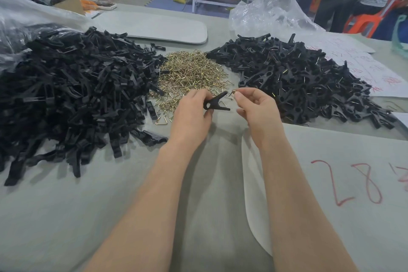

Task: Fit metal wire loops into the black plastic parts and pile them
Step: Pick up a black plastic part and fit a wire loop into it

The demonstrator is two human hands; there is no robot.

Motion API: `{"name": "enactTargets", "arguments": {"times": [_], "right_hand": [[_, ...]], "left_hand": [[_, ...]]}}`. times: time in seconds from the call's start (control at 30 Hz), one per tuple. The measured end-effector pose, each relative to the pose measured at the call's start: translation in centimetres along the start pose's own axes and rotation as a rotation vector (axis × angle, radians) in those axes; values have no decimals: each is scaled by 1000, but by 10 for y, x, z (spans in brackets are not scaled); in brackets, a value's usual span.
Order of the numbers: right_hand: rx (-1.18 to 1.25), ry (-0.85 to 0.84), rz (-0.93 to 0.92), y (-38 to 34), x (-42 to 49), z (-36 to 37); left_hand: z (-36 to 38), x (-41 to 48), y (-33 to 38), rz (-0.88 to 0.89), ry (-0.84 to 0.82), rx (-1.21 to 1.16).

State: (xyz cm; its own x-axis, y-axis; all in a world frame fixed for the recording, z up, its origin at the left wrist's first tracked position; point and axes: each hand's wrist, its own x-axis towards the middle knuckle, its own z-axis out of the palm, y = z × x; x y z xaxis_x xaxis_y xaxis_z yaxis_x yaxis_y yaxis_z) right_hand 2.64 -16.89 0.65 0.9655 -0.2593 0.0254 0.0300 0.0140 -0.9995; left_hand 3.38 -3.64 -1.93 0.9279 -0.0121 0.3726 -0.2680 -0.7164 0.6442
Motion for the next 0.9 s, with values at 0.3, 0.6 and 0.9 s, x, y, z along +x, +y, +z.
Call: {"name": "enactTargets", "arguments": {"times": [0.3,0.6,0.9], "right_hand": [[-235,88,-95,6,2,6],[-398,258,-197,14,1,13],[-441,232,-172,13,-1,15]], "left_hand": [[1,-1,0,37,8,20],[3,-3,3,82,-5,10],[1,-2,5,88,-11,8]]}}
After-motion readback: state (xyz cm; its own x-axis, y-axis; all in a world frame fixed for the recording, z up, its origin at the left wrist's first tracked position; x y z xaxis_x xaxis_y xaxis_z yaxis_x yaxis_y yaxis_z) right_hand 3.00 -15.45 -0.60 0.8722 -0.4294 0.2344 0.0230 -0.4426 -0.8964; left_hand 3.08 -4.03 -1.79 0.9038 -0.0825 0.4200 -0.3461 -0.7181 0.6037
